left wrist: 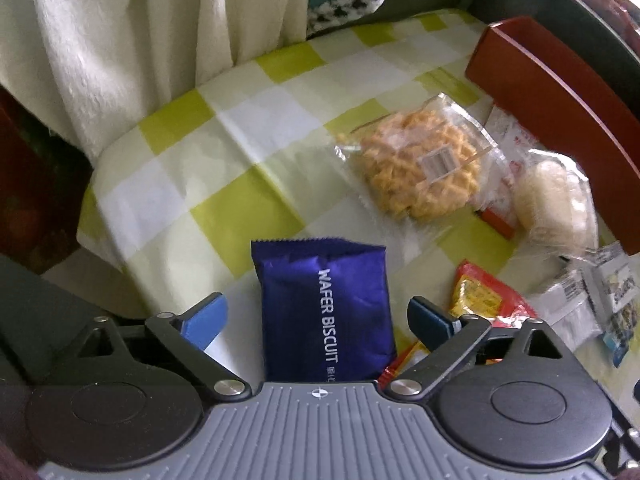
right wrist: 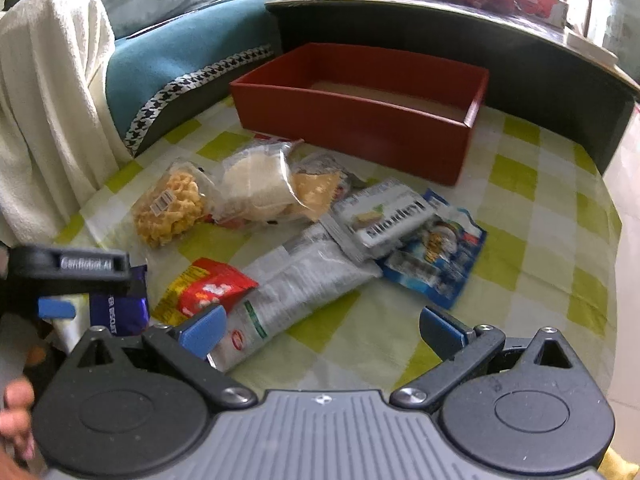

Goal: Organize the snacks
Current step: 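Close left tool on wafer biscuit pack while right tool grasps Trolli bag, then carry wafer biscuit pack and Trolli bag with both tools over the red box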

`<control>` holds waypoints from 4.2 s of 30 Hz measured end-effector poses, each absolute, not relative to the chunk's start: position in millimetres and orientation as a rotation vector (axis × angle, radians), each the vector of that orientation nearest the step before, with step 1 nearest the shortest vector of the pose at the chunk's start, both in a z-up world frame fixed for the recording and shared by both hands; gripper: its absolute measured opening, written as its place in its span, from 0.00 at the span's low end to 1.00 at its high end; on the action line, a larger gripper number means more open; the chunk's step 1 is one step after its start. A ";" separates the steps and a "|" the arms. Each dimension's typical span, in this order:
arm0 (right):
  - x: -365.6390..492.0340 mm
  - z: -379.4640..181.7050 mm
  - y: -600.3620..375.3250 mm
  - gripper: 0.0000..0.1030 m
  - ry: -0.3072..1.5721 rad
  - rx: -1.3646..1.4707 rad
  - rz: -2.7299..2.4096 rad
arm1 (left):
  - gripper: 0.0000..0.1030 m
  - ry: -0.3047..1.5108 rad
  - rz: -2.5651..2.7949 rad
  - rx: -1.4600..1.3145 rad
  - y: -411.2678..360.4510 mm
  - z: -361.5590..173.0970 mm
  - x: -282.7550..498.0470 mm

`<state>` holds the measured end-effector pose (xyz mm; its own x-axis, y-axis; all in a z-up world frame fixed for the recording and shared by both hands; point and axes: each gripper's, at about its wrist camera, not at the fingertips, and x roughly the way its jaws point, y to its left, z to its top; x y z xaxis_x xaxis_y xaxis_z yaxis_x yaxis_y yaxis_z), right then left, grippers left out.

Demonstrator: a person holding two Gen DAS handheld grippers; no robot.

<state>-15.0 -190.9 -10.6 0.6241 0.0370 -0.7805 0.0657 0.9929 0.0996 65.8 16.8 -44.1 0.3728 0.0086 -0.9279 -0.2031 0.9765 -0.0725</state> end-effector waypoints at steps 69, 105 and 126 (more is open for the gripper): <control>23.9 -63.5 -142.5 0.98 1.077 -0.140 0.206 | 0.93 1.211 -0.066 0.082 -5.9 -56.8 40.3; 9.8 29.4 -201.5 0.53 0.864 0.085 0.122 | 0.75 1.023 -0.209 -0.030 -51.8 28.1 83.3; 123.6 48.9 -267.7 0.53 0.774 0.148 0.006 | 0.75 0.909 -0.271 0.000 -133.0 52.9 199.7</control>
